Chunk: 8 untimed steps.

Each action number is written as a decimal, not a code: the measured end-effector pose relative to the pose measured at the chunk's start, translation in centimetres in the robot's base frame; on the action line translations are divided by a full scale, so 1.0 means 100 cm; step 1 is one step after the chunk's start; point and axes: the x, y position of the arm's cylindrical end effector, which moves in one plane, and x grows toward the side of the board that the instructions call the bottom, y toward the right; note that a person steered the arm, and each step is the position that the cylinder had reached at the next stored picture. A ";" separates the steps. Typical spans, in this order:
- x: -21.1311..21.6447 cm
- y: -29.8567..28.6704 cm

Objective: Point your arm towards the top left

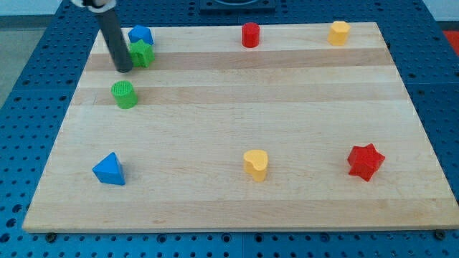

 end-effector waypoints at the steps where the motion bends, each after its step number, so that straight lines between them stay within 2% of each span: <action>1: 0.000 -0.037; 2: -0.026 -0.054; 4: -0.091 -0.045; 8: -0.096 0.092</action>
